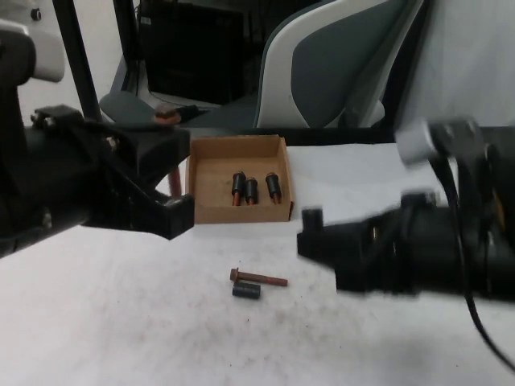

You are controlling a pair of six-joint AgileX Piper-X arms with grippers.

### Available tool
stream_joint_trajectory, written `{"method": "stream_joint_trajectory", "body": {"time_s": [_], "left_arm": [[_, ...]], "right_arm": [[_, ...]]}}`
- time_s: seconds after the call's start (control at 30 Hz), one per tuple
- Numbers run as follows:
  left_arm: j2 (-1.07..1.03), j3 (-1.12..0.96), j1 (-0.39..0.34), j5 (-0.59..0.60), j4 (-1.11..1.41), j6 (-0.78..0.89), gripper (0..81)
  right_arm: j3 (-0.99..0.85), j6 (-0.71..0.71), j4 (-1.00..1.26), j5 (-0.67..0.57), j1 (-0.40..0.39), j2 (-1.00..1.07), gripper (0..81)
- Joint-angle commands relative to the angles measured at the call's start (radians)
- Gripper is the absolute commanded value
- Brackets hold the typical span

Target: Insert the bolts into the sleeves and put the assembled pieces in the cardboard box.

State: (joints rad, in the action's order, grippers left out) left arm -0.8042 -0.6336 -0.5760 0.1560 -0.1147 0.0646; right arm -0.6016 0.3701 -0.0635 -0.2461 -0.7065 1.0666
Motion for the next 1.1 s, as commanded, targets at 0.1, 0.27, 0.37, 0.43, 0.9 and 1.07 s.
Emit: {"method": "stream_joint_trajectory", "body": {"time_s": [0.1, 0.27, 0.37, 0.43, 0.9, 1.07], "left_arm": [[0.011, 0.057, -0.004, 0.11, 0.166, -0.011, 0.8], [0.011, 0.083, -0.004, 0.197, 0.216, 0.056, 0.8], [0.011, 0.083, -0.004, 0.23, 0.216, 0.056, 0.8], [0.011, 0.083, -0.004, 0.271, 0.216, 0.073, 0.8], [0.011, 0.083, -0.004, 0.445, 0.216, 0.175, 0.8], [0.011, 0.083, -0.004, 0.459, 0.216, 0.165, 0.8]], "right_arm": [[0.217, 0.123, 0.525, 0.002, -0.117, -0.046, 0.3], [0.245, 0.009, 0.593, -0.032, -0.133, -0.043, 0.3], [0.245, -0.083, 0.593, -0.053, -0.133, -0.043, 0.3], [0.245, -0.144, 0.593, -0.072, -0.133, -0.043, 0.3], [0.242, -0.198, 0.524, -0.043, -0.129, -0.043, 0.3], [0.242, -0.198, 0.524, -0.043, -0.129, -0.043, 0.3]]}}
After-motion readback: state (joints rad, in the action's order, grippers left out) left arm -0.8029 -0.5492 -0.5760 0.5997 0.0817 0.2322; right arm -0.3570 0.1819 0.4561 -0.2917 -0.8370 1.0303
